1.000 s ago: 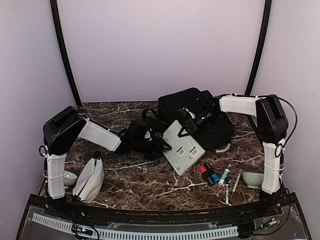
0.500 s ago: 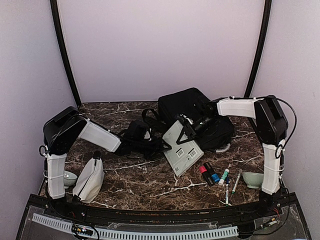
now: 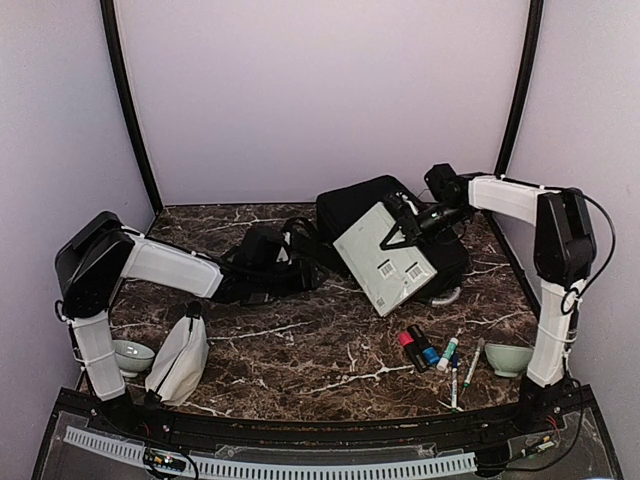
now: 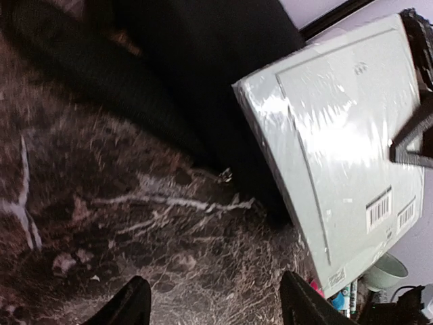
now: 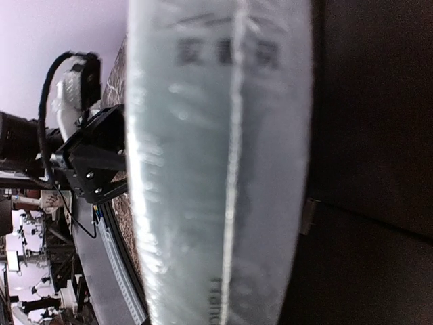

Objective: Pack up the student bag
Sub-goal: Pick up the largest pocket of the bag from the student bag.

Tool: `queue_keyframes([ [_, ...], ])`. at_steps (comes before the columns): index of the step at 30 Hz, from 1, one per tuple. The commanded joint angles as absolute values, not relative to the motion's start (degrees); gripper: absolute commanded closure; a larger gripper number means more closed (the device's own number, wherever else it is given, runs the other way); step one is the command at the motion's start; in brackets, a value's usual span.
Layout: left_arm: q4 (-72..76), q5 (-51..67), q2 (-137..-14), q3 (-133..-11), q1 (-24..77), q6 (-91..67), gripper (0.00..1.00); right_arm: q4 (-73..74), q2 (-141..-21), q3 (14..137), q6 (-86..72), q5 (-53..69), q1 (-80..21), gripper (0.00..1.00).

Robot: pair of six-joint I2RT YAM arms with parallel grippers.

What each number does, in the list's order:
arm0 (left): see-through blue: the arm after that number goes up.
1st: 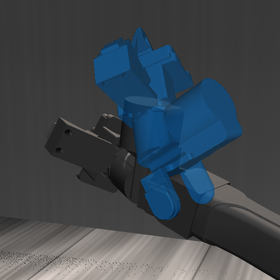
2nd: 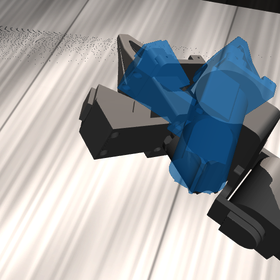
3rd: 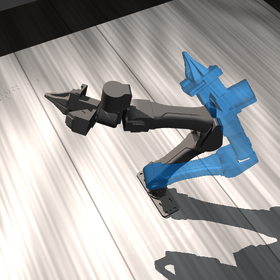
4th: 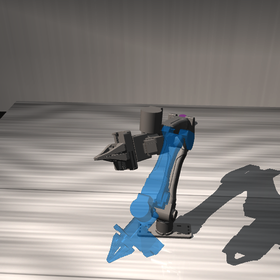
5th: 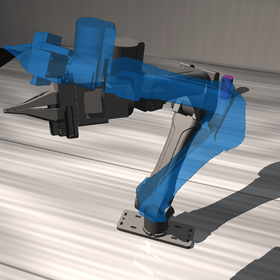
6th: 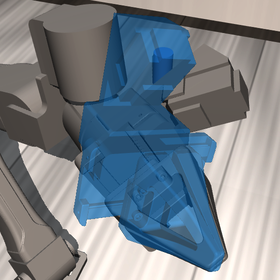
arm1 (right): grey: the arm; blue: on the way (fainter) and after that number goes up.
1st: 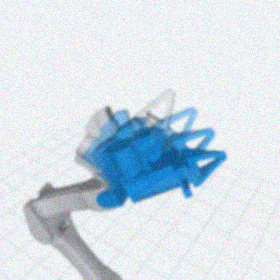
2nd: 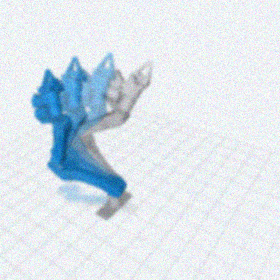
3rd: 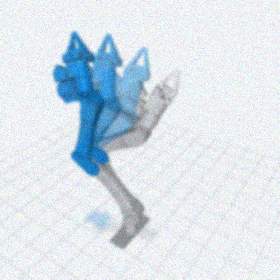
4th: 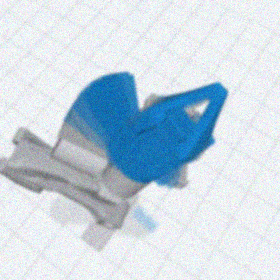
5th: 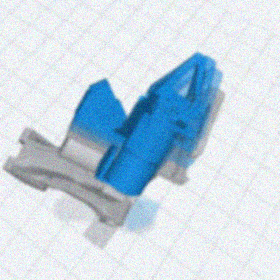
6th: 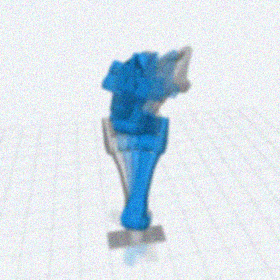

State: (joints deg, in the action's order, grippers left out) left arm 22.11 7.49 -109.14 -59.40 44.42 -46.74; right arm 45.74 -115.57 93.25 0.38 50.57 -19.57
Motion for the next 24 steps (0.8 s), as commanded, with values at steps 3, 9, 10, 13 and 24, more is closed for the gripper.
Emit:
queue_keyframes([
  [3,17.3,-1.6,-103.7,-69.6,51.8,-15.7,0.27,42.7,-102.8,94.8,1.1,54.9,-10.0,1.0],
  [9,12.3,1.2,-111.4,-82.0,55.7,-1.3,0.27,41.2,-97.1,94.5,-0.3,51.2,-0.9,1.0],
  [10,11.7,1.8,-113.4,-84.1,56.2,0.9,0.27,41.0,-96.4,94.2,-0.3,50.1,0.5,1.0],
  [13,8.7,4.2,-118.4,-91.4,57.0,6.0,0.27,39.4,-93.9,91.9,-1.2,49.1,4.3,1.0],
  [24,-0.2,3.9,-135.9,-110.9,57.3,9.9,0.24,34.7,-86.9,83.1,-2.7,47.9,8.9,1.0],
])
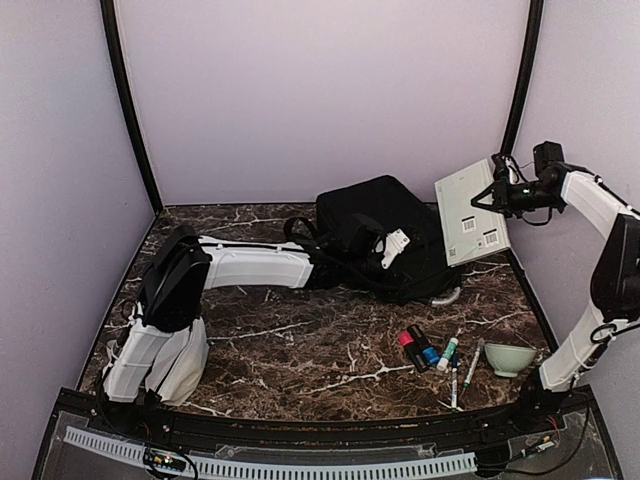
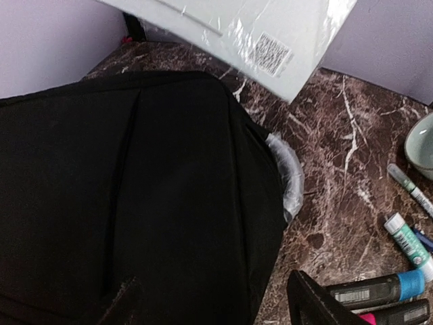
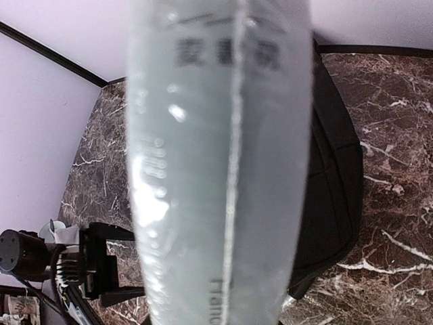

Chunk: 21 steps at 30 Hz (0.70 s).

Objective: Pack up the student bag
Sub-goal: Pick up the largest pocket of the bag from the student bag.

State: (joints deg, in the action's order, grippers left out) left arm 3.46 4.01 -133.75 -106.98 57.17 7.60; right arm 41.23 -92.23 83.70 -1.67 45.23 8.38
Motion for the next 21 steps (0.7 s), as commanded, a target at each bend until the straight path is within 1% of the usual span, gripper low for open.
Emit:
queue_keyframes([
  [1,-0.9,3.6,-137.0,-112.3,57.3,9.9,0.24,34.7,-86.6,82.7,-2.6,47.7,9.0,1.0],
  [8,-5.4,3.7,-143.5,-120.1,57.3,10.0,0.24,33.7,-85.4,80.5,-2.4,47.2,9.3,1.0],
  [12,-5.1,5.6,-144.5,-120.9,57.3,9.7,0.25,33.7,-85.4,80.0,-2.2,47.1,9.5,1.0],
  [14,-5.5,5.6,-145.3,-121.7,57.3,9.7,0.28,33.7,-85.3,79.9,-2.2,47.1,9.5,1.0],
  [15,-5.8,5.5,-145.7,-122.2,57.3,9.9,0.31,33.7,-85.3,79.8,-2.2,47.0,9.5,1.0],
  [17,-7.2,5.1,-146.4,-123.1,57.3,10.3,0.39,34.0,-85.1,79.8,-1.9,46.7,9.5,1.0],
  [20,-7.9,3.1,-145.8,-122.6,57.2,10.9,0.58,34.8,-84.8,80.1,-1.1,46.0,9.6,1.0],
  [21,-7.8,2.6,-145.2,-122.2,57.1,11.4,0.69,35.6,-84.7,80.7,-0.5,45.5,9.6,1.0],
])
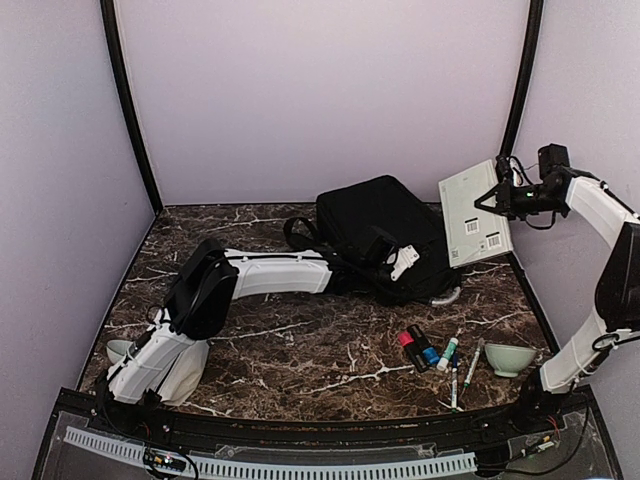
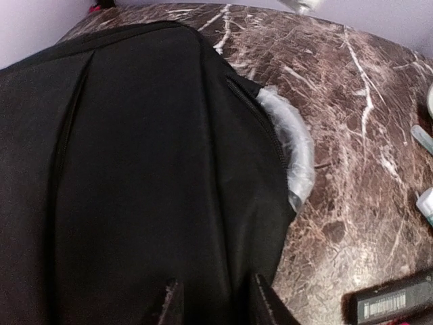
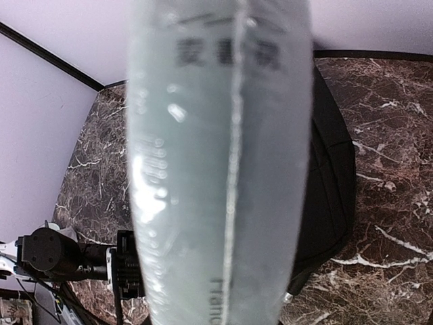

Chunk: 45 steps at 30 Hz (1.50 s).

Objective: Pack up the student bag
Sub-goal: Pick up the largest pocket of the bag from the student bag.

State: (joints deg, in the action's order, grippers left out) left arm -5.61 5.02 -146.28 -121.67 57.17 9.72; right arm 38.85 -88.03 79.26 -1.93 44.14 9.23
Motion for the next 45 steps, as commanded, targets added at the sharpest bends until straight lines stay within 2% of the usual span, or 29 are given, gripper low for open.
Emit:
queue_keyframes([
  [1,-7.8,2.3,-144.5,-121.8,56.9,11.8,0.8,36.3,-84.6,81.2,-0.1,44.9,9.6,1.0],
  [3,-7.6,1.4,-142.5,-120.9,56.4,11.9,0.99,37.0,-83.9,81.8,-0.1,44.4,9.6,1.0],
  [4,-7.2,0.9,-141.3,-120.0,56.2,11.8,1.0,37.1,-83.5,81.9,-0.7,44.9,9.6,1.0],
  [8,-6.2,-1.0,-134.5,-116.6,55.2,10.7,1.0,41.7,-83.4,83.2,-1.2,50.3,9.6,1.0],
  [15,-5.2,-2.1,-124.2,-109.1,51.3,3.0,1.0,65.6,-89.1,93.7,13.4,59.1,9.2,1.0],
  [22,1.0,-1.2,-115.3,-96.3,46.2,-7.5,1.0,73.9,-89.7,86.4,24.4,64.8,1.7,1.0],
  [25,5.1,6.7,-114.0,-93.3,45.3,-10.0,1.0,77.8,-90.7,84.0,30.5,69.1,-3.5,1.0],
  [28,8.2,10.3,-114.1,-91.9,45.3,-14.8,1.0,73.8,-90.7,79.4,27.5,68.0,-9.2,1.0],
  [33,11.1,9.6,-113.8,-90.5,45.3,-19.5,1.0,64.2,-90.1,71.1,18.9,65.2,-16.9,1.0],
  [39,13.6,10.8,-110.9,-88.4,45.3,-22.0,1.0,57.9,-90.6,66.6,14.9,65.8,-20.7,1.0],
  [42,15.1,10.3,-107.9,-86.2,45.3,-22.6,1.0,57.6,-94.4,67.7,18.9,68.5,-21.0,1.0],
  [45,15.8,9.1,-105.2,-83.9,45.3,-22.7,1.0,51.4,-97.7,67.8,13.8,71.2,-21.4,1.0],
])
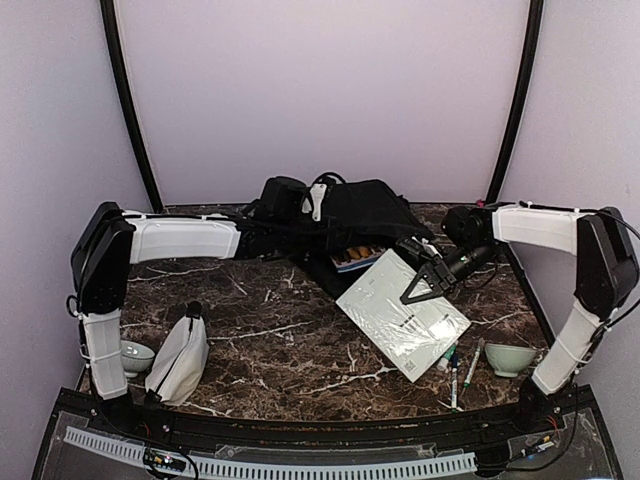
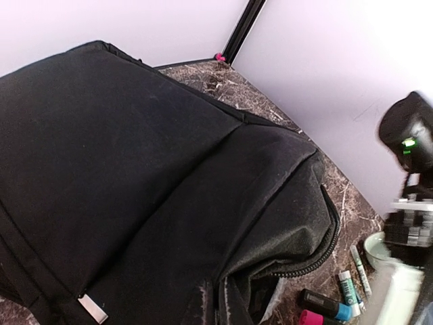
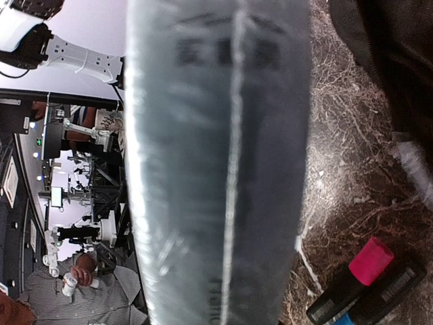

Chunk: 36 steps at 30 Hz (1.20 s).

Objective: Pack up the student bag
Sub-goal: Place the book in the largest pocket of the bag.

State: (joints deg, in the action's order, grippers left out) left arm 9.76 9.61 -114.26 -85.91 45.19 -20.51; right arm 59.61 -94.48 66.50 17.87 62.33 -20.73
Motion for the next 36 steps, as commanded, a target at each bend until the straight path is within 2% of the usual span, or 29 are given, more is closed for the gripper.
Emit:
queue_keyframes([
  [1,15.8,8.5,-104.3,-83.3,45.3,-22.6,1.0,49.2,-99.1,68.1,11.9,71.9,-21.9,1.0],
  [6,16.5,6.4,-100.6,-80.0,45.3,-23.4,1.0,39.1,-104.4,69.5,1.2,70.2,-24.2,1.0],
  [14,16.4,4.5,-96.8,-75.5,45.4,-22.9,1.0,10.9,-107.9,68.0,-24.1,73.5,-24.7,1.0],
  [19,16.3,4.4,-95.4,-73.3,45.4,-22.0,1.0,-16.1,-109.0,61.3,-51.0,73.9,-24.4,1.0],
  [23,16.0,4.4,-94.8,-72.4,45.3,-21.1,1.0,-51.2,-113.4,56.3,-79.1,73.3,-24.2,1.0],
  [24,15.9,4.4,-94.6,-72.2,45.3,-21.0,1.0,-55.5,-114.7,56.8,-82.2,73.2,-24.3,1.0],
  [33,14.6,3.9,-94.8,-71.6,45.3,-19.0,1.0,-60.9,-113.5,58.8,-86.8,73.7,-27.1,1.0],
  [36,15.1,4.5,-95.6,-71.7,45.3,-18.9,1.0,-46.1,-109.1,57.5,-75.1,73.6,-27.2,1.0],
])
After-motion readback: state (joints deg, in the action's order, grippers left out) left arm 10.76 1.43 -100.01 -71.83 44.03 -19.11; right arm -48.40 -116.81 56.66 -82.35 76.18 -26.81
